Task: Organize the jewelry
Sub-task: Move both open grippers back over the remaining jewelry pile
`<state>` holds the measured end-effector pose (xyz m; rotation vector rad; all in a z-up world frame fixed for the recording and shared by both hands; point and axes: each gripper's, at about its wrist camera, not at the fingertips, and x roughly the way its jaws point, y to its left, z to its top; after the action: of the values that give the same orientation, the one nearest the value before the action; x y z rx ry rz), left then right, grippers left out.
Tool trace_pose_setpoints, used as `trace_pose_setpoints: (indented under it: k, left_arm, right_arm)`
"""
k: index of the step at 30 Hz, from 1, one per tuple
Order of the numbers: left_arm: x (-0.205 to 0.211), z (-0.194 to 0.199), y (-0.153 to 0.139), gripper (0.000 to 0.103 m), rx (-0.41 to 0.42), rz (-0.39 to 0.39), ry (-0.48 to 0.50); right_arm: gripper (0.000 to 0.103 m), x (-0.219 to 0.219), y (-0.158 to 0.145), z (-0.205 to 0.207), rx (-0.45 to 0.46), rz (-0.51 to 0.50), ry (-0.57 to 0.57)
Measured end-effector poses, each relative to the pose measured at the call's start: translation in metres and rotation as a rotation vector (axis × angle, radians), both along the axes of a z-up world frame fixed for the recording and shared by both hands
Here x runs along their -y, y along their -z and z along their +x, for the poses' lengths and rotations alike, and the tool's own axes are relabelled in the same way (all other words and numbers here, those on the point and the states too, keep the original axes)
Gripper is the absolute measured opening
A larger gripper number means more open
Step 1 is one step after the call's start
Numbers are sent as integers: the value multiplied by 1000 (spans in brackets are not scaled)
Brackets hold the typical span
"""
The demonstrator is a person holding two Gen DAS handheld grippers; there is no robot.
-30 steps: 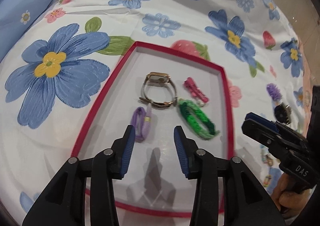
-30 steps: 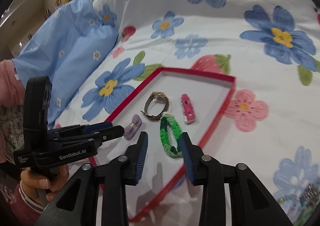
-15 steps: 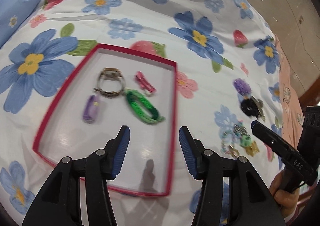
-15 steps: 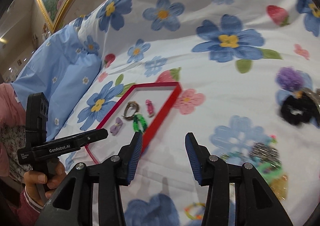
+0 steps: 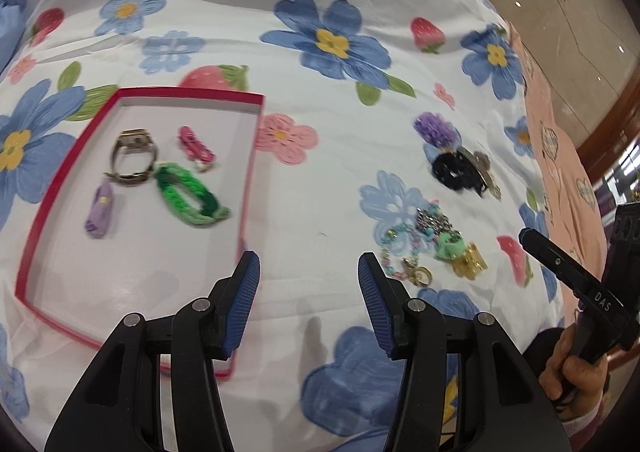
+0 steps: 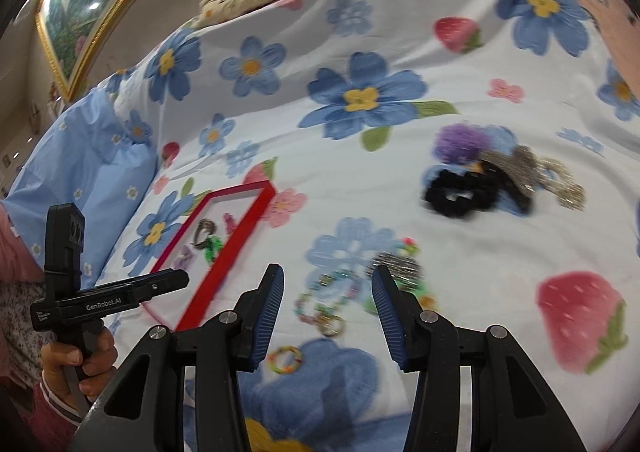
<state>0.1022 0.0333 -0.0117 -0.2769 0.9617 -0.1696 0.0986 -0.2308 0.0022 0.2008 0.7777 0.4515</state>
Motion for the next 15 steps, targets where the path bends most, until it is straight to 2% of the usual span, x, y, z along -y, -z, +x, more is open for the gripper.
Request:
trace_pose_setpoints:
  k: [7, 15]
  left_arm:
    - [28, 10, 8, 50, -26, 26, 59]
    - [55, 27, 21, 50, -60, 63, 130]
  right_arm:
    - [48, 30, 14, -7, -34, 1, 56]
    - [48, 36, 25, -4, -56, -14, 58]
